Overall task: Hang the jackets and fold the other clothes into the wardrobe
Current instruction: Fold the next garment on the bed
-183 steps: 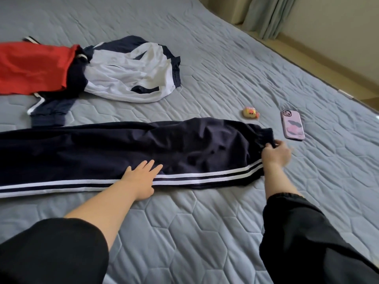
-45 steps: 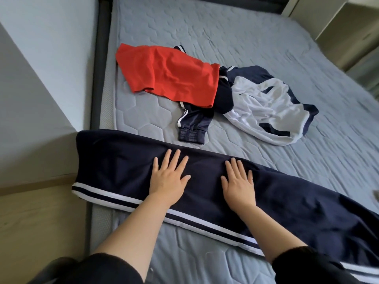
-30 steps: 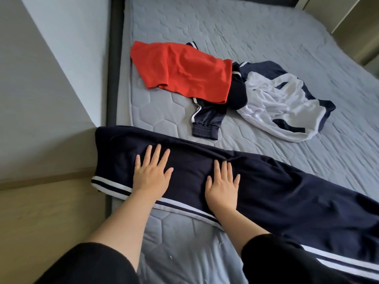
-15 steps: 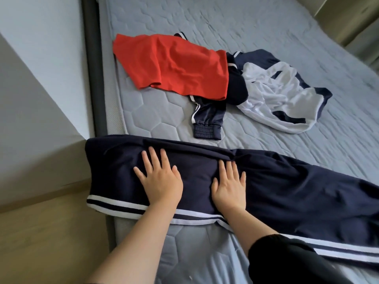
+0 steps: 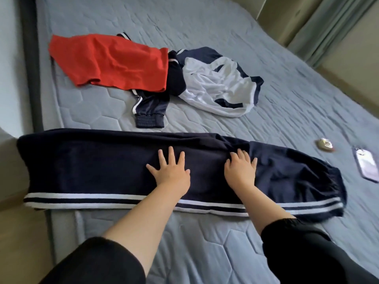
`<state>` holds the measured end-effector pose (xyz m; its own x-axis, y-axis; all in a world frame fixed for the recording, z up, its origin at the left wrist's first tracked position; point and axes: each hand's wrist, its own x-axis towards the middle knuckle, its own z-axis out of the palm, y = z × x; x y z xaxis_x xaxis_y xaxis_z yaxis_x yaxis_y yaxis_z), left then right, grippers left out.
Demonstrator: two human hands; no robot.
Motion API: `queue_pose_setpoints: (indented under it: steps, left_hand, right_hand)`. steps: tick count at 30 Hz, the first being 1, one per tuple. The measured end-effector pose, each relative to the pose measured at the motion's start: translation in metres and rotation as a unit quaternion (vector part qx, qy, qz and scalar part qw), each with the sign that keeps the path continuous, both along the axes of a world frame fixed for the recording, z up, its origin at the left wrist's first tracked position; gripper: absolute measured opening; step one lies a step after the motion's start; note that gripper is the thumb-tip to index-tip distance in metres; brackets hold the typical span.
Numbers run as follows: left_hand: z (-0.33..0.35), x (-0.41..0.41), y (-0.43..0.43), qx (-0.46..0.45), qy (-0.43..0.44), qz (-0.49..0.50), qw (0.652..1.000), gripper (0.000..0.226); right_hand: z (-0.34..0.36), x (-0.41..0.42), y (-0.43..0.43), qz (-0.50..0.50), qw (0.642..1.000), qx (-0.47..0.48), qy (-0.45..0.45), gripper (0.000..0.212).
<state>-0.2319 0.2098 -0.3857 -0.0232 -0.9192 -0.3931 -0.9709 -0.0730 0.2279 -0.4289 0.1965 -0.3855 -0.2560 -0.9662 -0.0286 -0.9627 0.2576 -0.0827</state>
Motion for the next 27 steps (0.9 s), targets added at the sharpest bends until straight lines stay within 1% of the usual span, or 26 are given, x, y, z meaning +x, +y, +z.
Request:
queue_pose_setpoints:
  steps: [3, 5, 6, 8, 10, 11, 12, 14, 17, 19, 21, 22, 23, 24, 25, 26, 27]
  left_hand:
    - [0.007, -0.029, -0.010, 0.034, 0.001, -0.037, 0.999, 0.067]
    - [0.005, -0.036, -0.016, 0.056, -0.009, -0.036, 0.998, 0.073]
    - [0.002, -0.036, -0.018, 0.062, -0.015, -0.036, 0.997, 0.075]
    - [-0.005, -0.034, -0.019, 0.062, -0.024, -0.041, 0.997, 0.076]
    - [-0.011, -0.032, -0.018, 0.054, -0.028, -0.044, 0.997, 0.076]
    - [-0.015, -0.032, -0.017, 0.046, -0.030, -0.044, 0.998, 0.075]
    - [-0.018, -0.032, -0.015, 0.034, -0.034, -0.045, 0.998, 0.075]
    - [-0.027, -0.032, -0.011, 0.001, -0.042, -0.049, 0.998, 0.074]
    - [-0.039, -0.030, -0.004, -0.071, -0.046, -0.050, 0.995, 0.072]
    - [-0.046, -0.027, 0.000, -0.122, -0.044, -0.047, 0.990, 0.071]
    - [-0.050, -0.024, 0.002, -0.152, -0.037, -0.041, 0.987, 0.070]
    - [-0.051, -0.023, 0.002, -0.158, -0.035, -0.039, 0.986, 0.069]
    - [-0.052, -0.022, 0.001, -0.161, -0.035, -0.037, 0.986, 0.068]
    - [-0.052, -0.022, 0.000, -0.164, -0.036, -0.036, 0.985, 0.068]
    - [-0.051, -0.021, -0.001, -0.169, -0.036, -0.037, 0.984, 0.068]
    - [-0.051, -0.019, -0.004, -0.178, -0.037, -0.038, 0.983, 0.069]
    - [-0.050, -0.015, -0.007, -0.188, -0.040, -0.038, 0.981, 0.070]
  right_hand:
    - [0.019, -0.028, -0.016, 0.025, 0.996, -0.078, -0.028, 0.039]
    - [0.028, -0.043, -0.032, 0.035, 0.996, -0.076, -0.041, 0.038]
    - [0.031, -0.050, -0.042, 0.043, 0.996, -0.057, -0.047, 0.037]
    - [0.035, -0.059, -0.059, 0.068, 0.996, 0.015, -0.050, 0.034]
    - [0.036, -0.063, -0.072, 0.101, 0.990, 0.098, -0.023, 0.027]
    - [0.036, -0.064, -0.077, 0.113, 0.987, 0.117, -0.012, 0.022]
    - [0.036, -0.065, -0.082, 0.118, 0.986, 0.118, -0.005, 0.018]
    - [0.041, -0.067, -0.090, 0.106, 0.992, 0.071, 0.015, 0.014]
    - [0.044, -0.068, -0.094, 0.049, 0.996, -0.057, 0.054, 0.021]
    - [0.035, -0.061, -0.088, 0.018, 0.993, -0.089, 0.075, 0.022]
    - [0.023, -0.046, -0.077, -0.003, 0.991, -0.117, 0.073, 0.020]
    - [0.018, -0.035, -0.070, 0.002, 0.988, -0.146, 0.049, 0.020]
    - [0.013, -0.022, -0.061, 0.027, 0.984, -0.178, 0.018, 0.024]
    - [0.007, -0.009, -0.051, 0.075, 0.977, -0.200, -0.008, 0.031]
    - [-0.001, 0.003, -0.042, 0.141, 0.970, -0.195, -0.017, 0.039]
    - [-0.009, 0.012, -0.033, 0.203, 0.968, -0.149, -0.010, 0.046]
    - [-0.018, 0.018, -0.025, 0.238, 0.968, -0.080, 0.009, 0.052]
